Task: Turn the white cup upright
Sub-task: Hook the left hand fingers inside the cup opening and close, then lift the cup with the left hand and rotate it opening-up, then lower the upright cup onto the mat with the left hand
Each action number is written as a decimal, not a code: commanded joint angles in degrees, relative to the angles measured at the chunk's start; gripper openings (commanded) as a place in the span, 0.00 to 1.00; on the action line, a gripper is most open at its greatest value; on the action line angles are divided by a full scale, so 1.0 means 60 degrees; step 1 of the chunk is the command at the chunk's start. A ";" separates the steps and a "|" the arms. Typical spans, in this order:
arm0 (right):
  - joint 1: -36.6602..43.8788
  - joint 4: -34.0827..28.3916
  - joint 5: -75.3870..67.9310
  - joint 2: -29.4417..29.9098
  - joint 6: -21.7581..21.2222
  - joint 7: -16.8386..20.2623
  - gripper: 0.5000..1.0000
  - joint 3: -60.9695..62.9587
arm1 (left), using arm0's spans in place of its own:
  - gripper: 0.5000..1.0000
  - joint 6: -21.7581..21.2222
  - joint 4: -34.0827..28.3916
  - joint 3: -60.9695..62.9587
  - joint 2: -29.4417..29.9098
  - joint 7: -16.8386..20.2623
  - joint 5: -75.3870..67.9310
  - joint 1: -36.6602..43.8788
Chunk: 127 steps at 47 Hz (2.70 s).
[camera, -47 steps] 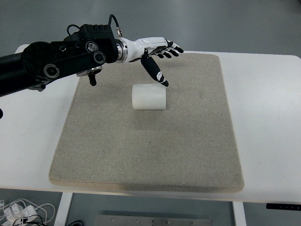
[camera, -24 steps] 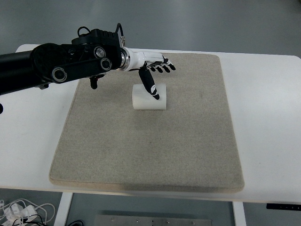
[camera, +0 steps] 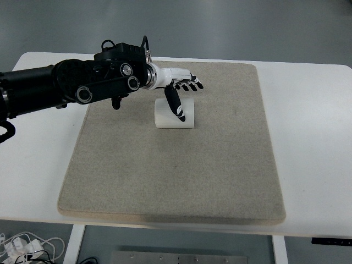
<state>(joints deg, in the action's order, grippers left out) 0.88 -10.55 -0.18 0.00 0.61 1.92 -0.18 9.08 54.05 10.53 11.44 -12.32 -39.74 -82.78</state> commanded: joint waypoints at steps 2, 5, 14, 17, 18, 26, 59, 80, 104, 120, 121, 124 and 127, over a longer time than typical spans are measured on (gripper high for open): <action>-0.0001 0.0000 0.0000 0.0000 0.0000 -0.0012 0.90 0.0000 | 0.99 0.0024 0.0044 0.0105 -0.0003 0.0002 -0.0012 -0.0001; -0.0001 0.0000 0.0000 0.0000 0.0000 0.0002 0.90 0.0000 | 0.99 0.0068 0.0073 0.0120 0.0012 0.0002 -0.0012 -0.0001; -0.0001 0.0000 0.0000 0.0000 0.0000 0.0002 0.90 0.0000 | 0.99 0.0141 0.0059 0.0427 -0.0003 0.0002 -0.0027 0.0013; -0.0001 0.0000 0.0000 0.0000 0.0000 -0.0012 0.90 0.0000 | 0.99 0.0127 0.0044 0.0442 -0.0018 0.0002 -0.0041 0.0028; 0.0014 0.0000 0.0000 0.0000 0.0000 -0.0012 0.90 0.0000 | 0.98 0.0127 0.0029 0.0442 -0.0032 0.0002 -0.0041 0.0028; -0.0001 0.0000 0.0000 0.0000 0.0000 -0.0012 0.90 0.0000 | 0.85 0.0054 -0.0015 0.0457 -0.0032 0.0017 -0.0056 0.0028; -0.0001 0.0000 0.0000 0.0000 0.0000 -0.0012 0.90 0.0000 | 0.00 0.0009 -0.0907 -0.1358 0.0158 0.0251 0.0149 0.0408; -0.0001 0.0000 0.0000 0.0000 0.0000 0.0002 0.90 0.0000 | 0.00 0.0771 -0.2314 -0.4684 0.0275 0.2666 0.0178 0.2356; -0.0001 0.0000 0.0000 0.0000 0.0000 0.0002 0.90 0.0000 | 0.00 0.0128 -0.2915 -0.6882 0.0129 0.6651 0.0442 0.4158; -0.0001 0.0000 0.0000 0.0000 0.0000 0.0002 0.90 0.0000 | 0.00 -0.0708 -0.3207 -0.6956 -0.0427 0.7886 0.0925 0.5125; -0.0001 0.0000 0.0000 0.0000 0.0000 -0.0012 0.90 0.0000 | 0.00 -0.0708 -0.3324 -0.6956 -0.0486 0.7886 0.0954 0.5169; -0.0001 0.0000 0.0000 0.0000 0.0000 0.0002 0.90 0.0000 | 0.00 -0.0694 -0.3705 -0.6956 -0.0662 0.7886 0.1071 0.5242; -0.0001 0.0000 0.0000 0.0000 0.0000 -0.0012 0.90 0.0000 | 0.01 -0.0694 -0.4042 -0.6956 -0.0808 0.7886 0.1218 0.5272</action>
<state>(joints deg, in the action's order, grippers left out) 0.89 -10.55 -0.17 0.00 0.62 1.91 -0.17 4.85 31.93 -31.21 7.46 35.02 -33.32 -51.37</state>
